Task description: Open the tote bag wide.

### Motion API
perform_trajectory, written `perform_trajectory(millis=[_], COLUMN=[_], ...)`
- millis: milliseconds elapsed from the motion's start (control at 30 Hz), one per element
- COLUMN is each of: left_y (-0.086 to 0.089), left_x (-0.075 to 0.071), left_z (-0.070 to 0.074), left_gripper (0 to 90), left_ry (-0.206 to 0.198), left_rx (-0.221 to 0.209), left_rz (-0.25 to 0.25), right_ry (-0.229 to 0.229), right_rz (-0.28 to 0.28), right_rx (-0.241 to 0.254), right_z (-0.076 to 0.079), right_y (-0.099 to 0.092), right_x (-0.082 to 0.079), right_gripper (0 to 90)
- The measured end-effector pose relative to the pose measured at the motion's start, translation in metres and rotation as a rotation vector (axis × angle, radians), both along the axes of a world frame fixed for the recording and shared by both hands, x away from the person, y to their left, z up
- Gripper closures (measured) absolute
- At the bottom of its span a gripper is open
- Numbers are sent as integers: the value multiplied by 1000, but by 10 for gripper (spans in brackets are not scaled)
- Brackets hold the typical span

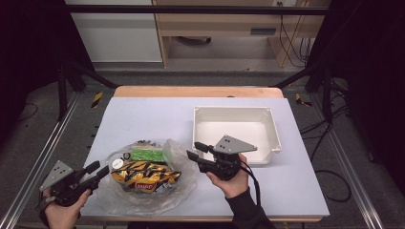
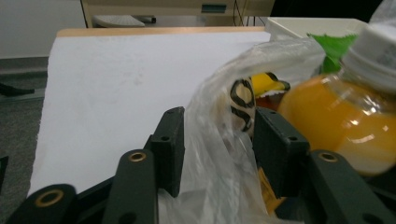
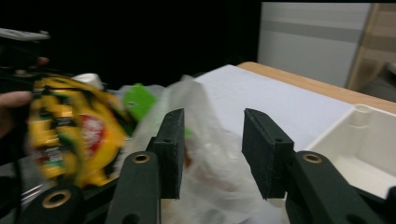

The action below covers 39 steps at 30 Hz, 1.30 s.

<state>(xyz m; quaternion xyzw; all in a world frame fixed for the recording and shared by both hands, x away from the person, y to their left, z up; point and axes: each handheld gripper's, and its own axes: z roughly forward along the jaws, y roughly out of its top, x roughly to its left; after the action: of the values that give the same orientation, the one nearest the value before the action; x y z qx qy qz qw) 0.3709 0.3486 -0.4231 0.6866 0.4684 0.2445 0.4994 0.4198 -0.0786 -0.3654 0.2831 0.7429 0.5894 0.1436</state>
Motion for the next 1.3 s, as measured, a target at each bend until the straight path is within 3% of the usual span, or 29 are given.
perform_trajectory(millis=[67, 167, 333, 400, 567, 600, 767, 900, 1100, 1167, 1300], left_y=[-5, -9, -10, -9, -12, -15, -20, -25, -26, -27, -26], left_x=[-2, -2, -3, -4, -3, -2, -2, 0, 1, 1, 1], left_z=[-5, -11, -21, -23, -31, -34, -41, -48, -52, -53, -54], left_gripper=[599, 652, 754, 776, 790, 790, 789, 779, 772, 768, 756], left_ry=[11, 27, 57, 65, 90, 100, 109, 115, 119, 119, 116], left_rx=[28, 44, 45, 53, 72, 81, 113, 148, 158, 160, 164], left_rz=[-3, -7, 3, 9, 11, 8, 7, -1, -4, -3, 0], right_ry=[19, 37, 87, 100, 132, 151, 191, 211, 240, 269, 272], right_rz=[56, 82, 85, 74, 52, 45, 35, -5, -67, -72, -62], right_rx=[-39, -81, -131, -130, -130, -148, -176, -214, -215, -244, -284], right_z=[-5, -15, -35, -39, -51, -60, -76, -93, -101, -111, -121], right_y=[8, 17, 20, 14, 0, -4, -7, -4, 0, 3, 9], right_x=[-9, -12, -11, -12, -16, -18, -18, -14, -12, -13, -15], right_gripper=[562, 590, 858, 898, 900, 900, 900, 900, 900, 899, 884])
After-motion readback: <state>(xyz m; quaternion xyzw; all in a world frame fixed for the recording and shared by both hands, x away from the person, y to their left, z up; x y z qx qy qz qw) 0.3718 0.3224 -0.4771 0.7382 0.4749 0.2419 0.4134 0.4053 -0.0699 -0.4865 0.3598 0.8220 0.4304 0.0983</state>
